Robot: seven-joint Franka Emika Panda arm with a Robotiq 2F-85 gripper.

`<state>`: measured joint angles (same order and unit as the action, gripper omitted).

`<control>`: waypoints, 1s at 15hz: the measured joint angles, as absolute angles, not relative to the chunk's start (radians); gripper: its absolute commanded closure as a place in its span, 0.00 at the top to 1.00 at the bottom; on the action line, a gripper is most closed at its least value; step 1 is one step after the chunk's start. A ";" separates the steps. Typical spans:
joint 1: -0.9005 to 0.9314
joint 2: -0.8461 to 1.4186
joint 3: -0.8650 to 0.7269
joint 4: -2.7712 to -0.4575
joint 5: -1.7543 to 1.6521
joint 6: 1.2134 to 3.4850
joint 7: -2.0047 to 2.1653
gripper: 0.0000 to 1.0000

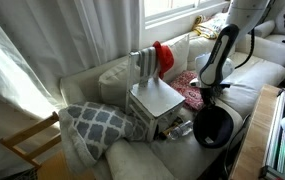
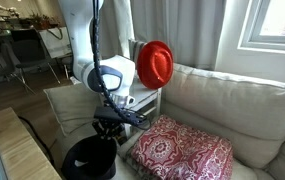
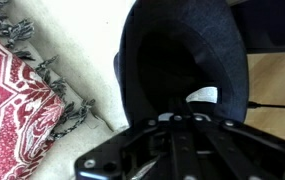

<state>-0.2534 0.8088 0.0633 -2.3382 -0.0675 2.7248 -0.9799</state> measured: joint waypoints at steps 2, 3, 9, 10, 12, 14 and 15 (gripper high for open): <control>-0.261 0.757 0.072 -2.354 -0.060 2.650 -0.939 0.00; -0.265 0.725 0.078 -2.365 -0.051 2.612 -0.918 0.00; -0.269 0.614 0.085 -2.404 -0.034 2.546 -0.879 0.49; -0.269 0.622 0.085 -2.404 -0.036 2.566 -0.879 0.56; -0.268 0.654 0.085 -2.402 -0.043 2.650 -0.886 0.71; -0.269 0.703 0.085 -2.394 -0.057 2.748 -0.895 0.86; -0.269 0.731 0.085 -2.386 -0.069 2.792 -0.902 0.93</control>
